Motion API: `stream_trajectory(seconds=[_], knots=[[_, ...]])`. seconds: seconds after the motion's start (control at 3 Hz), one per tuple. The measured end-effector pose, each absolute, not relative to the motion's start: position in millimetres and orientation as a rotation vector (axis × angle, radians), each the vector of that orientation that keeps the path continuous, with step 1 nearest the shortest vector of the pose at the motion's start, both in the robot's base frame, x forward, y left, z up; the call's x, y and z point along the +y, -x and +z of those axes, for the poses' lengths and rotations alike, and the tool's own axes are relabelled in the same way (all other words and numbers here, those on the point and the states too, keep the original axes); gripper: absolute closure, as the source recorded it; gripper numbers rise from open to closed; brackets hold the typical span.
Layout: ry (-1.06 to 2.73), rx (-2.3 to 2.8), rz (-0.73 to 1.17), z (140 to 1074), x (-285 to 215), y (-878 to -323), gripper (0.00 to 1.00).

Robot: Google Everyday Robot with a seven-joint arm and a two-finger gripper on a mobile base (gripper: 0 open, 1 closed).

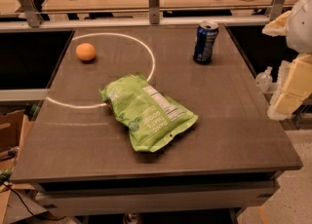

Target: Move pepsi can near green rice chip bag

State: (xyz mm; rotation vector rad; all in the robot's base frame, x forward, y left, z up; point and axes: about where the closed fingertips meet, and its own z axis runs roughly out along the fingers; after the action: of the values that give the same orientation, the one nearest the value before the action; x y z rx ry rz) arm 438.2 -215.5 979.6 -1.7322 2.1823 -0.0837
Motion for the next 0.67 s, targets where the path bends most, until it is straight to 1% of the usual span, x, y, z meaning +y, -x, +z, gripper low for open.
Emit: stream_trajectory(seconds=[0.33,0.67], knots=[[1.617,2.182,0.038,943,-248,-445,0.0],[1.409,2.069,0.161,911,-283,-471,0.0]])
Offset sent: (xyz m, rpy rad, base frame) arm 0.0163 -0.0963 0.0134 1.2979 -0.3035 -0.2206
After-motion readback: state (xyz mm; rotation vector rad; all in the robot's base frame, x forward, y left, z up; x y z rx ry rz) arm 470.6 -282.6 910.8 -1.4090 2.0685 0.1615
